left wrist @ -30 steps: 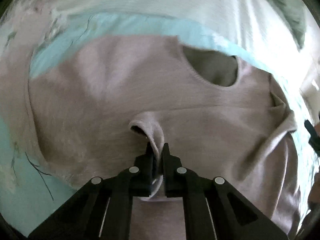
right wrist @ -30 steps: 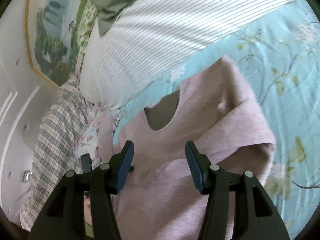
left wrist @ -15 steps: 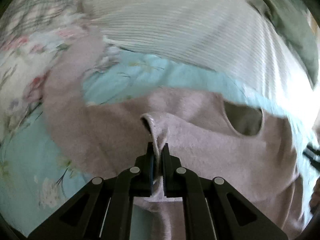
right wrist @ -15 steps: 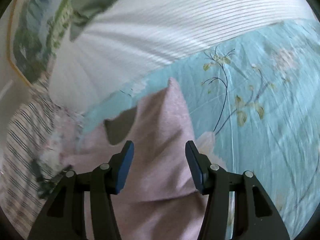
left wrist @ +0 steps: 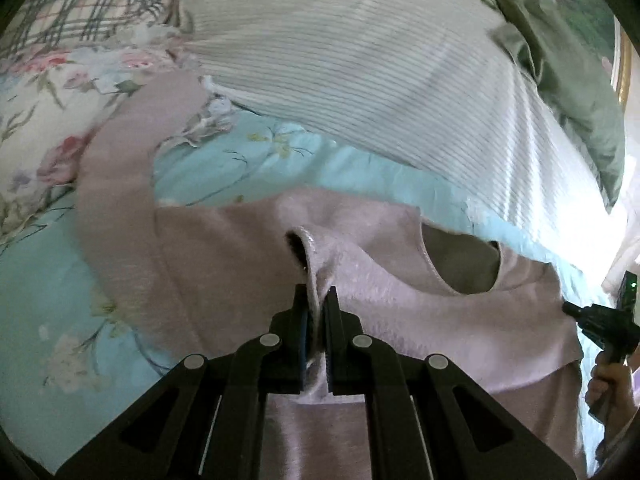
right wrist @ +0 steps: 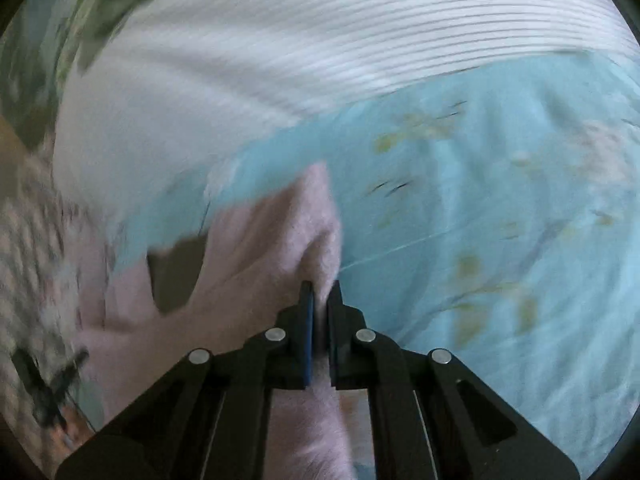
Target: Fold small clothes
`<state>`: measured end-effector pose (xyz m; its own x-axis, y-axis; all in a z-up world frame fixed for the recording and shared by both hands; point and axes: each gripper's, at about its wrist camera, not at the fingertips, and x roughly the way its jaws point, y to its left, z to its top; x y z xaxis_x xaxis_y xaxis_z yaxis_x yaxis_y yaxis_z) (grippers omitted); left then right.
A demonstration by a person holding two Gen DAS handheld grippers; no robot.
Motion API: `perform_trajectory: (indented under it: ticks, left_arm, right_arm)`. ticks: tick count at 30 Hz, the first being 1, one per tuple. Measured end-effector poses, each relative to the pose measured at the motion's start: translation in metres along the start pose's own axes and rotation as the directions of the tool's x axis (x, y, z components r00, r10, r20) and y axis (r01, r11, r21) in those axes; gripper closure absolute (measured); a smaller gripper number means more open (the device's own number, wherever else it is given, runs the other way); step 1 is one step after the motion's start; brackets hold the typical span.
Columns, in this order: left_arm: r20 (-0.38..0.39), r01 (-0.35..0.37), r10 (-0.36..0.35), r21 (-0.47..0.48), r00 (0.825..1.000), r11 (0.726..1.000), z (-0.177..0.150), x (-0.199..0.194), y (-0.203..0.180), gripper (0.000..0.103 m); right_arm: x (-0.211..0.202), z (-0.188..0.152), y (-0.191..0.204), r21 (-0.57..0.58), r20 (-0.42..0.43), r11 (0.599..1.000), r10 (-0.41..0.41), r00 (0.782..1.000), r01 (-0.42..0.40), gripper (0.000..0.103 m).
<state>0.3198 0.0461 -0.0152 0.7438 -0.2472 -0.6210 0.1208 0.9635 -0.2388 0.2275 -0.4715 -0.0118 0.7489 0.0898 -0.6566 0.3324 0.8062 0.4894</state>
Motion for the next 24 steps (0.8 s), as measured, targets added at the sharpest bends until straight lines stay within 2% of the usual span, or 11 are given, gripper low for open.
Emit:
perform_trajectory:
  ticks: [3,6,8,11,12,13,15,17,19,23,24]
  left_arm:
    - [-0.033,-0.024,0.025,0.025,0.999,0.999,-0.005,0.011,-0.005,0.098]
    - [-0.056,-0.026,0.028,0.029,0.998,0.999,-0.010,0.016,-0.001,0.098]
    - [-0.068,-0.022,0.024,0.028,0.997,0.999,-0.012,0.017,0.001,0.098]
    - [-0.079,-0.030,0.034,0.041,0.996,0.999,-0.012,0.018,0.000,0.097]
    - [-0.080,-0.032,0.036,0.044,0.996,0.998,-0.011,0.017,0.000,0.097]
    - [-0.080,-0.027,0.031,0.046,0.996,0.999,-0.010,0.014,0.003,0.095]
    - [-0.069,-0.031,0.033,0.033,0.997,0.999,-0.006,0.005,0.013,0.094]
    - [-0.040,-0.068,0.069,0.024,0.997,0.997,-0.001,-0.009,0.030,0.094]
    - [-0.028,-0.098,0.098,-0.001,0.995,0.995,0.004,-0.019,0.049,0.094]
    - [-0.038,-0.174,0.172,-0.037,0.984,0.984,0.019,-0.024,0.084,0.092]
    - [-0.048,-0.200,0.198,-0.044,0.979,0.979,0.024,-0.022,0.092,0.081]
  right_arm:
    - [0.005,-0.002,-0.014,0.026,-0.032,0.998,-0.059,0.998,0.060,0.099]
    - [-0.013,-0.004,-0.006,0.017,0.009,0.996,-0.092,0.996,0.092,0.095]
    - [-0.027,-0.008,0.015,-0.052,0.045,0.999,-0.014,0.999,0.016,0.095]
    - [-0.014,-0.029,0.055,-0.164,-0.087,0.980,0.098,0.991,-0.111,0.089]
    - [-0.006,-0.036,0.060,-0.186,-0.132,0.977,0.079,0.988,-0.103,0.084]
    - [0.004,-0.045,0.063,-0.223,-0.167,0.974,-0.004,0.986,-0.034,0.082]
    - [0.010,-0.053,0.056,-0.262,-0.151,0.957,-0.164,0.975,0.120,0.082]
    - [-0.004,-0.054,0.043,-0.177,-0.118,0.978,-0.129,0.984,0.107,0.082]
    - [-0.021,-0.058,0.049,-0.162,-0.098,0.982,-0.110,0.989,0.093,0.080]
    - [-0.052,-0.083,0.089,-0.209,-0.116,0.975,0.046,0.992,-0.070,0.055]
    - [-0.059,-0.092,0.101,-0.231,-0.126,0.967,0.075,0.989,-0.103,0.054]
